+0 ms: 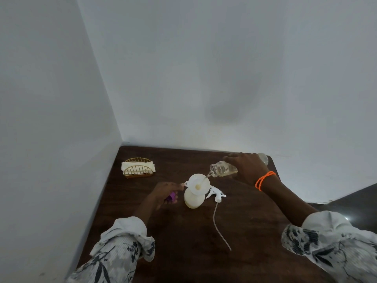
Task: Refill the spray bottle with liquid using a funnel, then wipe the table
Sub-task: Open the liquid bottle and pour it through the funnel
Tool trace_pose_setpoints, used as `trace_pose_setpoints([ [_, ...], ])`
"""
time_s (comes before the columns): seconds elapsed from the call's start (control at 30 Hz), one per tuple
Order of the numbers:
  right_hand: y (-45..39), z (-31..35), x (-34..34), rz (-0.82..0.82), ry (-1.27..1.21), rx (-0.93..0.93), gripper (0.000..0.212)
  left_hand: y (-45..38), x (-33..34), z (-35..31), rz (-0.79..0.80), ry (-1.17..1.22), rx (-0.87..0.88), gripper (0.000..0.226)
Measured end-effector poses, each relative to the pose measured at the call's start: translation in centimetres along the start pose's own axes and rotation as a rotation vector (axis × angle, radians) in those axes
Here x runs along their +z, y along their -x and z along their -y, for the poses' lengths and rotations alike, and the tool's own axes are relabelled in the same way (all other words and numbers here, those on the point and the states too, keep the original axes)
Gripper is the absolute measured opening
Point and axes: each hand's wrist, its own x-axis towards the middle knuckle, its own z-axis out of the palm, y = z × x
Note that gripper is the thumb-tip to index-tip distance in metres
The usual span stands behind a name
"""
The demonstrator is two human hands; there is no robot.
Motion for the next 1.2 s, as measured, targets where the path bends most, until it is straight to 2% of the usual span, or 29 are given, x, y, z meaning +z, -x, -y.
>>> trace_pose_setpoints([
  [0.23, -0.3, -0.2, 0.5, -0.022, 0.034, -0.014, 0.063, 0.0, -0.4, 0.1, 0.018, 0.044, -0.026, 0.032],
  [0.3, -0.4, -0.2, 0.5, -0.016, 0.029, -0.017, 0.064, 0.4, -0.5, 0.0, 0.029, 0.114, -0.075, 0.033],
  [0.47, -0.5, -0.3, 0.8, 0.005, 0.011, -0.016, 0.069, 0.5, -1.1, 0.2, 0.06, 0.366, -0.185, 0.053],
  [0.6, -0.8, -0.7, 2.0, 0.026, -0.09, 0.031, 0.072, 0.9, -1.3, -0.3, 0.044, 0.493, -0.176, 0.051],
  [0.77, -1.1, -0.7, 4.1, -0.055, -0.267, 0.131, 0.057, 1.5, -1.2, -2.0, 0.032, 0.666, -0.066, 0.039],
  [0.87, -1.3, -0.6, 4.9, -0.12, -0.456, 0.212, 0.051, 1.6, -0.6, -4.2, -0.004, 0.73, 0.042, 0.039],
  [0.93, -1.5, -0.5, 5.1, -0.17, -0.615, 0.266, 0.05, 1.6, 0.1, -6.2, -0.055, 0.728, 0.102, 0.042],
  [1.03, -2.1, 0.1, 4.6, -0.232, -0.783, 0.336, 0.034, 2.3, 1.6, -9.6, -0.101, 0.69, 0.201, 0.046],
  [1.13, -3.0, 1.0, 3.6, -0.269, -0.926, 0.388, 0.045, 4.1, 3.8, -13.2, -0.116, 0.598, 0.345, 0.042],
  [1.2, -3.5, 1.4, 3.1, -0.275, -1.009, 0.391, 0.04, 5.2, 5.1, -15.2, -0.109, 0.57, 0.472, 0.035],
])
